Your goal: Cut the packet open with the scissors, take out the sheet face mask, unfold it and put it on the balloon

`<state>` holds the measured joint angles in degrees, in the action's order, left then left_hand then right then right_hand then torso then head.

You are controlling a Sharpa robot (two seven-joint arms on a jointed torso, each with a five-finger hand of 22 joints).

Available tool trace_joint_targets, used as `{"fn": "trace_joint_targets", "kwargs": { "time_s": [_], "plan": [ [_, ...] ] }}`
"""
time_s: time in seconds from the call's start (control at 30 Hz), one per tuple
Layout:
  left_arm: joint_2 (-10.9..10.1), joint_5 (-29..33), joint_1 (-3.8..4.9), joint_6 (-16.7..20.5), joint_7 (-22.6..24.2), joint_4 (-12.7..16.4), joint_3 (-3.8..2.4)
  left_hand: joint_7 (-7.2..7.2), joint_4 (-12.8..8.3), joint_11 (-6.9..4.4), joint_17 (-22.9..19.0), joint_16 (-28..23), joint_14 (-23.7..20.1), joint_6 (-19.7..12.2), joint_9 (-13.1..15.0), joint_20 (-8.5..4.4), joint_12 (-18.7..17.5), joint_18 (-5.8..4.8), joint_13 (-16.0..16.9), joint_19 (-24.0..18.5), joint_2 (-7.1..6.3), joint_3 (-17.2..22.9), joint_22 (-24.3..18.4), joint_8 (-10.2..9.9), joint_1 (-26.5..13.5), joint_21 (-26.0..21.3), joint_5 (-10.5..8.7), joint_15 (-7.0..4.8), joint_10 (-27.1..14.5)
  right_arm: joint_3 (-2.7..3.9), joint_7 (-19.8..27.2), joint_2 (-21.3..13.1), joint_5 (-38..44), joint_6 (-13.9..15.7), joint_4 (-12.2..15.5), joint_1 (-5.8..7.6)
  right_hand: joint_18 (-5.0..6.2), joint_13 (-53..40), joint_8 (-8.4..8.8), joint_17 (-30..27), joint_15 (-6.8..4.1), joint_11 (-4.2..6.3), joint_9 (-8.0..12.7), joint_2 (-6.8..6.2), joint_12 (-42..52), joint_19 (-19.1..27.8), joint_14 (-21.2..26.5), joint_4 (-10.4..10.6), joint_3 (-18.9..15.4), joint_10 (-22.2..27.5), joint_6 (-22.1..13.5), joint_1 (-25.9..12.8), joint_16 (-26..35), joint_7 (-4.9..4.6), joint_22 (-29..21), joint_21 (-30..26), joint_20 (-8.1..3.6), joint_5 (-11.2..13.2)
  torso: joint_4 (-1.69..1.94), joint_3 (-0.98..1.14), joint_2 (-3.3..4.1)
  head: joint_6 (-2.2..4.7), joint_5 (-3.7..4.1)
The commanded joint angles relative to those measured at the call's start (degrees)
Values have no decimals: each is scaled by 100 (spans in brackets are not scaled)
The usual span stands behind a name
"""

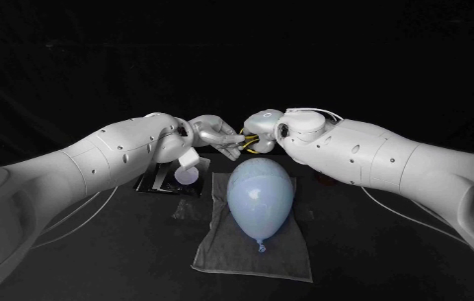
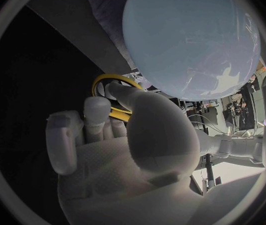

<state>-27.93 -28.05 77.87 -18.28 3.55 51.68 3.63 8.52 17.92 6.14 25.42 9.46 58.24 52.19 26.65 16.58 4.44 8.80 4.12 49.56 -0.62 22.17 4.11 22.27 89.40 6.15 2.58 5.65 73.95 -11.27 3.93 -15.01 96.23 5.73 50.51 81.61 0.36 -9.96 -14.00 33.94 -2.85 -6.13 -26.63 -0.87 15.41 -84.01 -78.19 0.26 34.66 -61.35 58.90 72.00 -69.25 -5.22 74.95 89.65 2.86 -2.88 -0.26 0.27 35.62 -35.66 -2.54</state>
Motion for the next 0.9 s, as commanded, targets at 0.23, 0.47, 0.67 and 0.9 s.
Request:
{"fn": "trace_joint_targets", "kwargs": {
  "time_s": [0.23, 0.47, 0.67, 0.9],
  "plan": [
    [68, 265, 54, -165, 464, 75, -42, -25, -484, -43, 13, -39, -14, -13, 12, -2, -36, 110, -7, 41, -8, 524, -2, 15, 21, 4, 20, -17, -13, -7, -198, 39, -159, 322, 113, -37, -36, -704, -230, 304, -139, 701, -238, -241, 826, -599, -173, -26, -441, -2517, 224, 21, -73, 156, 1505, 35, -117, 12, 0, 2, 0, 14, 5],
    [42, 654, 57, 281, 186, 30, -34, 305, -384, 229, 3, -208, -299, -396, -19, 13, -110, 28, -54, -105, -307, 647, -28, -230, -431, -86, 18, 165, -545, -7, -260, -50, -205, 556, 203, -35, -36, -836, -246, 304, -158, 716, -269, -211, 911, -599, -194, -36, -476, -2482, 228, 76, -56, 167, 1505, 35, -136, 9, -5, 0, -5, 17, 6],
    [-28, 766, 60, 689, 51, -46, -30, 482, -122, 419, 51, -191, -463, -790, -148, 9, -87, -10, -35, -138, -828, -392, -24, -564, -1744, -134, 12, 284, -1220, -4, -336, -194, -294, 986, 268, -33, -36, -888, -238, 295, -155, 707, -277, -128, 920, -599, -193, 0, -465, -2448, 209, 81, -38, 154, 1505, 35, -139, 9, 1, 5, 3, 26, 2],
    [-141, 803, 61, 790, -37, -190, -23, 553, -114, 500, 32, -218, -708, -905, -167, 9, -27, -80, -13, -246, -811, -977, -25, -662, -1971, -201, 13, 368, -1538, 3, -449, -363, -524, 1421, 250, -31, -36, -907, -237, 302, -155, 706, -281, -102, 923, -599, -195, 4, -458, -2438, 205, 90, -36, 153, 1505, 35, -140, 9, -5, 5, 3, 39, 19]
  ]
}}
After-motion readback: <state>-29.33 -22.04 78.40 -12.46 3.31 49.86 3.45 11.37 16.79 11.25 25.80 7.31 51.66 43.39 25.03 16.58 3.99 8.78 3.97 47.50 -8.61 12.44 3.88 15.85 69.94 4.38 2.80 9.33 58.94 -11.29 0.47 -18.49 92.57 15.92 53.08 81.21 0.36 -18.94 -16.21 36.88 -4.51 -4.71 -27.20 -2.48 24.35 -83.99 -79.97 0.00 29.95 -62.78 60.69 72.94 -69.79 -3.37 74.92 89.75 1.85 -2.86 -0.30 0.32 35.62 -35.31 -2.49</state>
